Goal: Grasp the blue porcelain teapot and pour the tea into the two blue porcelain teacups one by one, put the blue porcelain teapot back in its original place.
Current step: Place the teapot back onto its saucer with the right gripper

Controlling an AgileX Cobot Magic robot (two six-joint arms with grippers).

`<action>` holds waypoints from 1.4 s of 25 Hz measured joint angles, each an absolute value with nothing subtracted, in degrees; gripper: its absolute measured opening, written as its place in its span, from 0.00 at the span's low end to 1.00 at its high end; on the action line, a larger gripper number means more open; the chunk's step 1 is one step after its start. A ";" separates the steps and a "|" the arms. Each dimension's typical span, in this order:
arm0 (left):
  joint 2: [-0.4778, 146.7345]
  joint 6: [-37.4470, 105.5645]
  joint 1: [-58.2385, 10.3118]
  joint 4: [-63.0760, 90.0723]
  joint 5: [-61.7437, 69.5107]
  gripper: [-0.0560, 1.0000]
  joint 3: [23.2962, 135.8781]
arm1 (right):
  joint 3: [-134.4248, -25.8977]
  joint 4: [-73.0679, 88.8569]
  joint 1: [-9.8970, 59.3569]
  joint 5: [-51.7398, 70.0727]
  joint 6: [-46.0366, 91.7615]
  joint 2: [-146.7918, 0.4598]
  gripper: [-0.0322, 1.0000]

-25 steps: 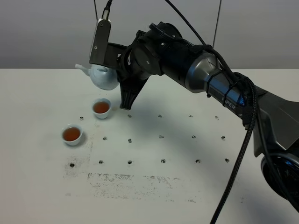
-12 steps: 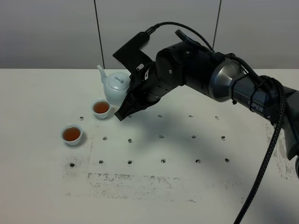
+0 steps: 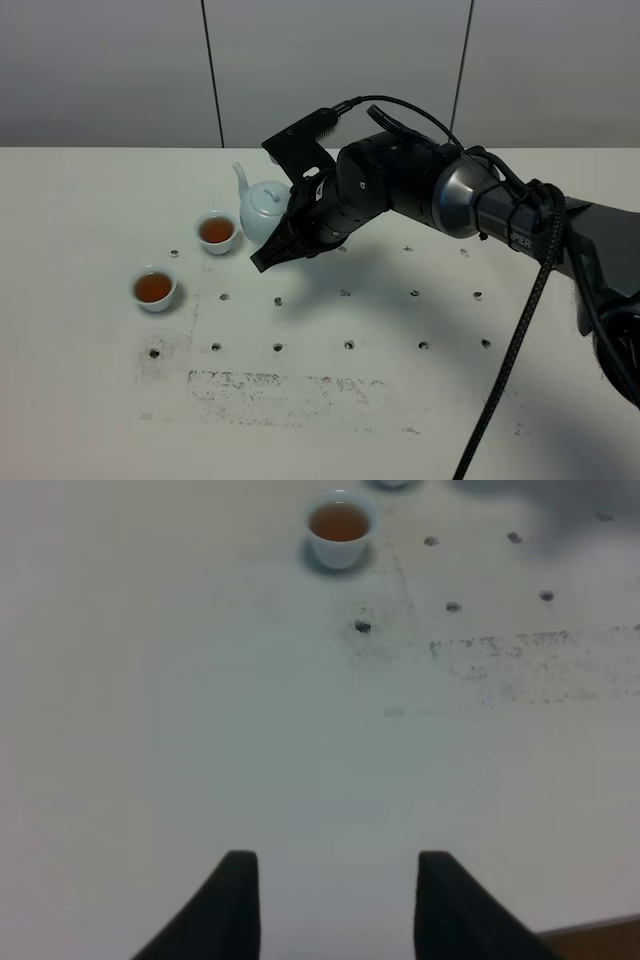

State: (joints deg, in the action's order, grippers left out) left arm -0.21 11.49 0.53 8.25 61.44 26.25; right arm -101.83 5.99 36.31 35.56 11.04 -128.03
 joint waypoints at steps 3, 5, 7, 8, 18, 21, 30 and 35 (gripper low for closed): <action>-0.21 11.49 0.53 8.25 61.44 0.45 26.25 | -101.78 6.25 36.05 35.40 10.50 -129.25 0.10; -0.21 11.49 0.53 8.25 61.44 0.45 26.25 | -101.78 6.68 35.86 35.28 10.50 -129.54 0.10; -0.21 11.49 0.53 8.25 61.44 0.45 26.25 | -101.78 6.79 35.74 35.26 10.50 -129.80 0.10; -0.21 11.49 0.53 8.25 61.44 0.45 26.25 | -101.78 6.79 35.72 35.26 10.50 -129.87 0.10; -0.21 11.49 0.53 8.25 61.44 0.45 26.25 | -101.78 5.63 35.47 38.74 10.45 -125.83 0.10; -0.21 11.49 0.53 8.25 61.44 0.45 26.25 | -101.84 5.50 34.37 40.93 10.45 -122.94 0.10; -0.21 11.49 0.53 8.25 61.44 0.45 26.25 | -90.92 5.05 30.99 38.93 9.11 -115.05 0.10; -0.21 11.49 0.53 8.25 61.44 0.45 26.25 | -81.05 6.07 30.28 34.75 7.61 -111.24 0.10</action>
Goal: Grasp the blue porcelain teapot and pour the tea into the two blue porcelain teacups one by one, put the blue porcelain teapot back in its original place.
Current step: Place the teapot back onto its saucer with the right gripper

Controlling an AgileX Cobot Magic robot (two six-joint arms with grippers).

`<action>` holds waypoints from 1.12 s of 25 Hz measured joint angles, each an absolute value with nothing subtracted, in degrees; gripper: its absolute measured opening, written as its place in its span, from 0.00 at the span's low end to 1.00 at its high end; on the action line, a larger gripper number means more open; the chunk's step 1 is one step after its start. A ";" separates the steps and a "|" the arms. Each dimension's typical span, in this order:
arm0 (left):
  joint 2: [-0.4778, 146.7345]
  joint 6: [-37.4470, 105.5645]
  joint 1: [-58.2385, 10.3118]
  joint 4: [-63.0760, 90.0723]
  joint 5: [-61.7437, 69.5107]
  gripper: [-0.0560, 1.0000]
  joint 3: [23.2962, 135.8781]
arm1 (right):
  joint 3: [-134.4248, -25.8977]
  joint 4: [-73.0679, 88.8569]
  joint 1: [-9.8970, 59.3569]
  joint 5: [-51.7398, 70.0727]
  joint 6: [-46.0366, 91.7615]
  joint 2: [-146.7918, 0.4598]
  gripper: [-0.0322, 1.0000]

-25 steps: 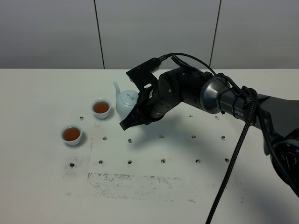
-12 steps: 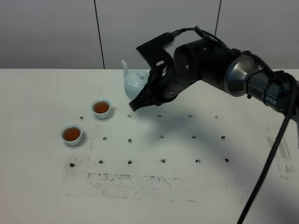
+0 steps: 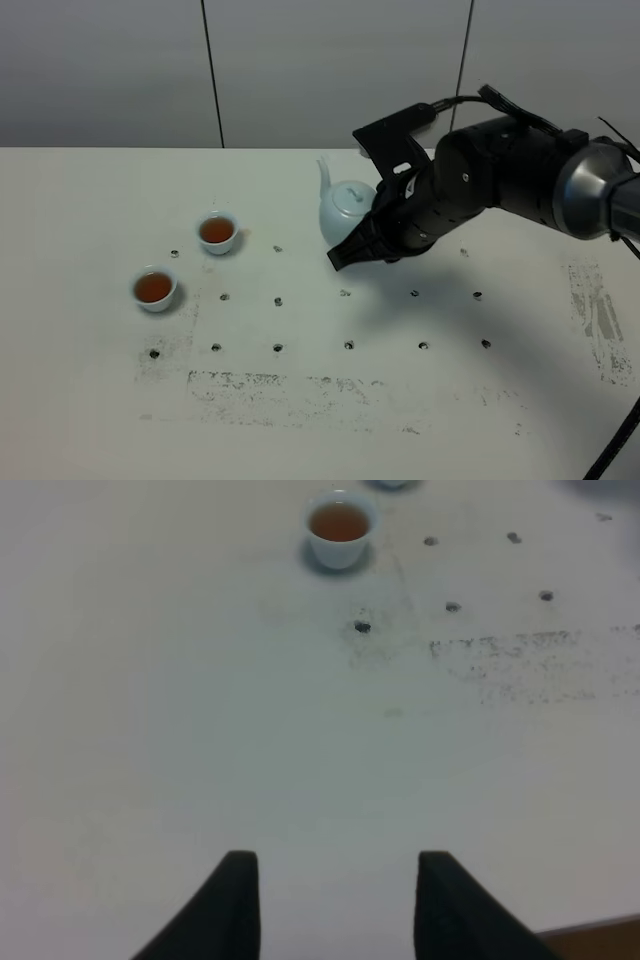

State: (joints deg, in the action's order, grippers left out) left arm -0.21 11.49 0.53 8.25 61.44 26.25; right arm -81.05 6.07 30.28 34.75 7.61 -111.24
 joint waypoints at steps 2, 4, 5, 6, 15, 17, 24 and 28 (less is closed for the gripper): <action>-0.21 11.49 0.53 8.25 61.44 0.45 26.25 | -76.23 6.20 29.95 33.13 7.39 -109.93 0.10; -0.21 11.49 0.53 8.25 61.44 0.45 26.25 | -72.39 6.45 29.44 32.01 6.30 -108.65 0.10; -0.21 11.49 0.53 8.25 61.44 0.45 26.25 | -70.64 6.54 29.24 31.51 5.72 -108.10 0.10; -0.21 11.49 0.53 8.25 61.44 0.45 26.25 | -69.39 6.54 28.83 30.93 5.28 -107.77 0.10; -0.21 11.49 0.53 8.25 61.44 0.45 26.25 | -66.54 5.04 25.76 28.11 2.63 -107.39 0.10; -0.21 11.49 0.53 8.25 61.44 0.45 26.25 | -66.54 4.85 25.47 27.85 2.52 -107.44 0.10; -0.21 11.49 0.53 8.25 61.44 0.45 26.25 | -66.48 3.64 23.64 27.57 1.38 -108.69 0.10; -0.21 11.49 0.53 8.25 61.44 0.45 26.25 | -66.47 3.64 23.64 26.95 1.27 -109.54 0.10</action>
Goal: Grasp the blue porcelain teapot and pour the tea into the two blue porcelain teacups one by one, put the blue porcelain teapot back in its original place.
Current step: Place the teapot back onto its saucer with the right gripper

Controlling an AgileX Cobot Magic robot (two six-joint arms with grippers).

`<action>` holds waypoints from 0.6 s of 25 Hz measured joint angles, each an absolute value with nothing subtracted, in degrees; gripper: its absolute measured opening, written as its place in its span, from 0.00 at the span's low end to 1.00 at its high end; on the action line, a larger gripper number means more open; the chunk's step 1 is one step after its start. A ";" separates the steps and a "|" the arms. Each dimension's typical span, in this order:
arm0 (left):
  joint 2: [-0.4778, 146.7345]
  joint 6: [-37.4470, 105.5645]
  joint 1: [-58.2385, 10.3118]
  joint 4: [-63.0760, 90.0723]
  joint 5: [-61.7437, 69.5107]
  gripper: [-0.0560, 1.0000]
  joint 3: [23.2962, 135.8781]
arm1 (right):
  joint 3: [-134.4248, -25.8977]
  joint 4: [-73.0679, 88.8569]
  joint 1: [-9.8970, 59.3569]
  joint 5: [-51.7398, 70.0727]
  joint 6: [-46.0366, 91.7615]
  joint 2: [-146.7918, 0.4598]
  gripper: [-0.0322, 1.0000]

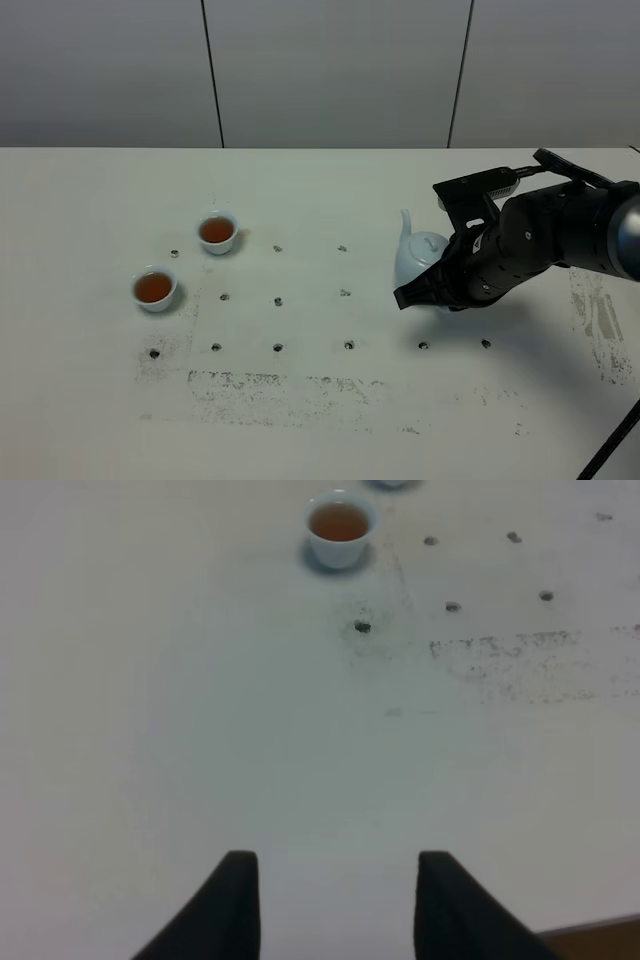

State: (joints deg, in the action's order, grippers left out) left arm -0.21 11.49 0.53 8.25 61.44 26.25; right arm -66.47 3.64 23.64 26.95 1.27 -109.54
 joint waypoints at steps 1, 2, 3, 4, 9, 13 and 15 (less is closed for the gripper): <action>-0.21 11.49 0.53 8.25 61.44 0.45 26.25 | -66.47 3.64 23.64 26.84 1.27 -109.87 0.10; -0.21 11.49 0.53 8.25 61.44 0.45 26.25 | -66.42 3.64 23.64 26.69 1.27 -110.23 0.10; -0.21 11.49 0.53 8.25 61.44 0.45 26.25 | -66.42 3.64 23.64 26.62 1.27 -110.44 0.10; -0.21 11.49 0.53 8.25 61.44 0.45 26.25 | -66.42 3.69 23.64 26.57 1.27 -110.65 0.10; -0.21 11.49 0.53 8.25 61.44 0.45 26.25 | -66.42 3.69 23.70 26.24 1.27 -110.91 0.10; -0.21 11.49 0.53 8.25 61.44 0.45 26.25 | -66.42 3.69 23.70 26.20 1.27 -110.91 0.10; -0.21 11.49 0.53 8.25 61.44 0.45 26.25 | -66.42 3.69 23.70 26.20 1.27 -110.91 0.11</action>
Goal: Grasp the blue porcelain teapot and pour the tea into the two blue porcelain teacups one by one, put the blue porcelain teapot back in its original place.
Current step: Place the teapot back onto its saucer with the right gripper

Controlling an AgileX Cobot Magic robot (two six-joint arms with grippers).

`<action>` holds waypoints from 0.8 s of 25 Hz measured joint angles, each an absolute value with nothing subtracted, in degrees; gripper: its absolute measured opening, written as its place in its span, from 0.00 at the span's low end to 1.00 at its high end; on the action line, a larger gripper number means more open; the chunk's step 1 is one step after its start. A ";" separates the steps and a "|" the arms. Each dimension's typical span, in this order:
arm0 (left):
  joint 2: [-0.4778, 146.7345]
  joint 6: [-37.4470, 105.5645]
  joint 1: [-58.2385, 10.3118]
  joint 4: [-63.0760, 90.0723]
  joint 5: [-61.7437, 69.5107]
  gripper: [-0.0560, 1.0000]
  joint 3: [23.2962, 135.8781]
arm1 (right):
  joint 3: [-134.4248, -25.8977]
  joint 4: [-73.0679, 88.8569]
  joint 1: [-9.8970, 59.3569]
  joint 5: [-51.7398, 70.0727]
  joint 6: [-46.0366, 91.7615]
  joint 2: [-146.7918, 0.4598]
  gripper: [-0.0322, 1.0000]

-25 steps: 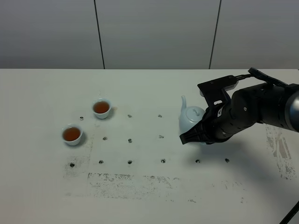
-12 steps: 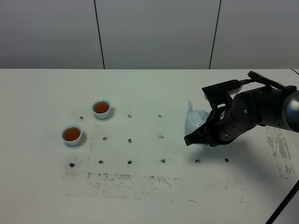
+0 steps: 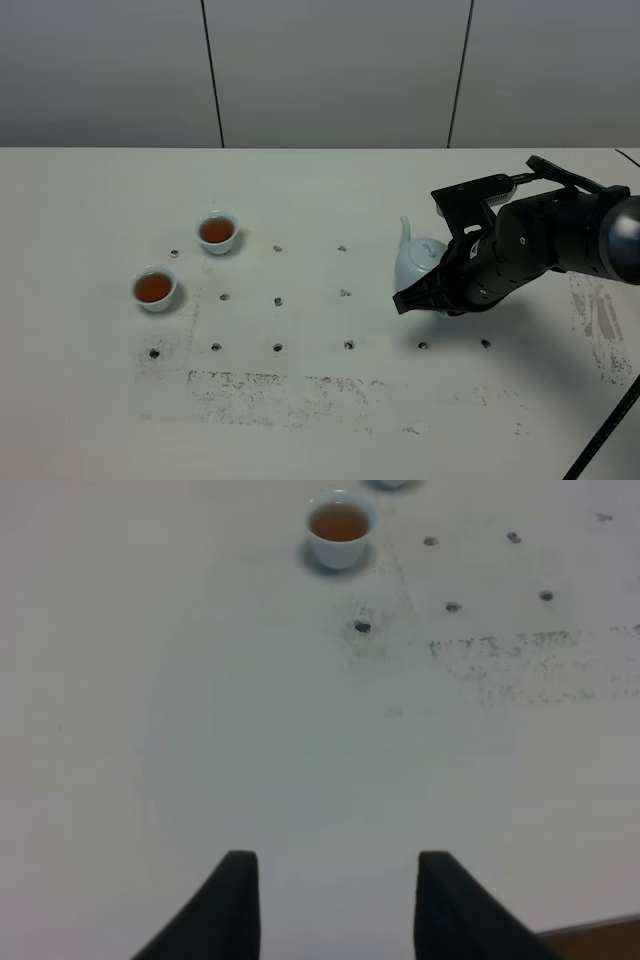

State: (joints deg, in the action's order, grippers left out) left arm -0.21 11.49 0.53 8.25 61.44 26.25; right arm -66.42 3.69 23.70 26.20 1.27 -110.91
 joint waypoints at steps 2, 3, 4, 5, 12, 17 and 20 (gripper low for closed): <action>-0.21 11.49 0.53 8.25 61.44 0.45 26.25 | -66.42 3.69 23.70 26.09 1.27 -110.91 0.13; -0.21 11.49 0.53 8.25 61.44 0.45 26.25 | -66.42 3.73 23.70 25.80 1.27 -110.91 0.15; -0.21 11.49 0.53 8.25 61.44 0.45 26.25 | -66.42 3.73 23.70 25.65 1.27 -110.91 0.18; -0.21 11.49 0.53 8.25 61.44 0.45 26.25 | -66.42 3.73 23.70 25.55 1.27 -110.91 0.21; -0.21 11.49 0.53 8.25 61.44 0.45 26.25 | -66.42 3.73 23.70 25.50 1.27 -110.91 0.37; -0.21 11.49 0.53 8.25 61.44 0.45 26.25 | -66.42 3.73 23.70 25.79 1.27 -109.96 0.39; -0.21 11.49 0.53 8.25 61.44 0.45 26.25 | -66.42 3.85 23.70 25.95 1.27 -107.49 0.39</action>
